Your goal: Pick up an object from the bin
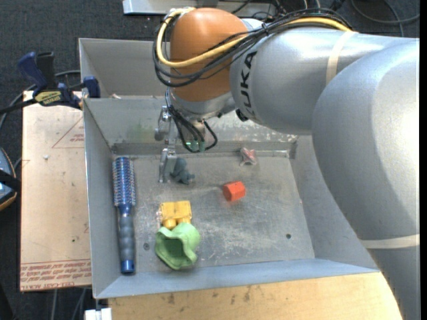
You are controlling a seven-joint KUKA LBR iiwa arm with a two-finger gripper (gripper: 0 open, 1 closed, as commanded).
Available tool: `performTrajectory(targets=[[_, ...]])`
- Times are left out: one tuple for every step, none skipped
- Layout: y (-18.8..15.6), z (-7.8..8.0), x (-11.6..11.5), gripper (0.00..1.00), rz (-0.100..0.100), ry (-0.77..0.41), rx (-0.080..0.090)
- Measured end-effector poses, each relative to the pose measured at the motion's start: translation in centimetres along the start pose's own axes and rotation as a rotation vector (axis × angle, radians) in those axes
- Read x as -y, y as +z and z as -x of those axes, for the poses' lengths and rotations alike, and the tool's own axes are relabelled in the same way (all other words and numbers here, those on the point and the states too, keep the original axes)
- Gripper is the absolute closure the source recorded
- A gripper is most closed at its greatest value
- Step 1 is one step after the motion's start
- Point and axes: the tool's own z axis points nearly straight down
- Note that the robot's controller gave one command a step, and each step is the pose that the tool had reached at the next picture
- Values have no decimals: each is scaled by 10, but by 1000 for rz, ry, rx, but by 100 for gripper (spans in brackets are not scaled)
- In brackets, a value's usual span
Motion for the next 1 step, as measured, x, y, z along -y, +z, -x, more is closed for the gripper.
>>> performTrajectory(targets=[[90,7,14,0,3,75,13]])
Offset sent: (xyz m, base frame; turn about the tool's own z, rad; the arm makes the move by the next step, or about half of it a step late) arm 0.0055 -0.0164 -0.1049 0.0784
